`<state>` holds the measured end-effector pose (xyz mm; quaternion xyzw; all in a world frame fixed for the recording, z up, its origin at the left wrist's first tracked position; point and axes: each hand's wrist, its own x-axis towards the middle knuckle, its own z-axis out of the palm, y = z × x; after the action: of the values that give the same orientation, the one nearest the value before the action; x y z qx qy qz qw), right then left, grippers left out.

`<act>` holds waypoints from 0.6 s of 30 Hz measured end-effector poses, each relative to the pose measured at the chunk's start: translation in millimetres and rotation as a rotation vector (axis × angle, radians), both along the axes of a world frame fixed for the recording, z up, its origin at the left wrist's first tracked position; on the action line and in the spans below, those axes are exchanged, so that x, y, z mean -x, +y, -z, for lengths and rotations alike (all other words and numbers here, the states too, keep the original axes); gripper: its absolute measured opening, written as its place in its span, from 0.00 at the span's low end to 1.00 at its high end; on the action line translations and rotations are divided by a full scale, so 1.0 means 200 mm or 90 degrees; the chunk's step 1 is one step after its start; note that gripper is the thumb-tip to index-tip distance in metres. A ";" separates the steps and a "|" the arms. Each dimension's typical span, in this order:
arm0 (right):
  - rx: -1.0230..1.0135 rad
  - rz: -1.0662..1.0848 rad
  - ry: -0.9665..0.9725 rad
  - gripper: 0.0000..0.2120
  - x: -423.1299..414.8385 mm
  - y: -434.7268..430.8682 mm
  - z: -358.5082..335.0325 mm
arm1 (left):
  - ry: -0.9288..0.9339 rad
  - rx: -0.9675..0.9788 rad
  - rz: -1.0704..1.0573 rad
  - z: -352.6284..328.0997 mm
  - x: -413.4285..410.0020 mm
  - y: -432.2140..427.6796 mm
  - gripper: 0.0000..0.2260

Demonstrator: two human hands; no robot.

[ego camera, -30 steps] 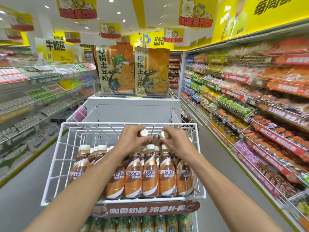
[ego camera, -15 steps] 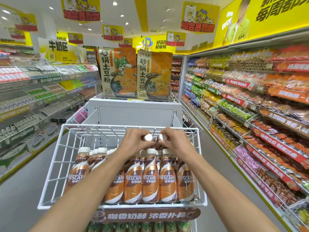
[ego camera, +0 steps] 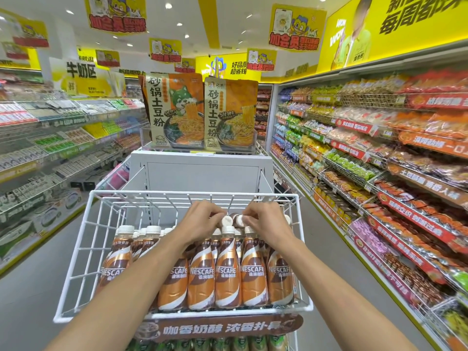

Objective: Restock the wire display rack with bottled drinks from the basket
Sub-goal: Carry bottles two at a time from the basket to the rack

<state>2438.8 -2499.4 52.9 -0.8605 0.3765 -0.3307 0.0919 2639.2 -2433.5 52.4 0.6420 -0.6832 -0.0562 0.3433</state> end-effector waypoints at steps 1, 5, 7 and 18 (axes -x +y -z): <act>-0.004 0.007 -0.003 0.05 0.00 0.00 -0.01 | 0.004 0.000 -0.004 -0.01 0.00 0.00 0.11; -0.004 0.024 0.009 0.08 -0.01 0.01 -0.03 | 0.046 -0.004 0.002 -0.03 0.00 0.01 0.17; 0.001 0.020 0.043 0.12 0.01 0.03 -0.05 | 0.028 0.002 0.011 -0.06 0.01 0.04 0.18; 0.059 0.055 0.298 0.24 0.33 0.30 -0.16 | -0.413 -0.107 0.136 -0.22 0.20 0.17 0.27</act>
<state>2372.2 -2439.5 85.6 -0.8999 0.4087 -0.1428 -0.0514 2598.3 -2398.9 96.2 0.5776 -0.8128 0.0590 0.0465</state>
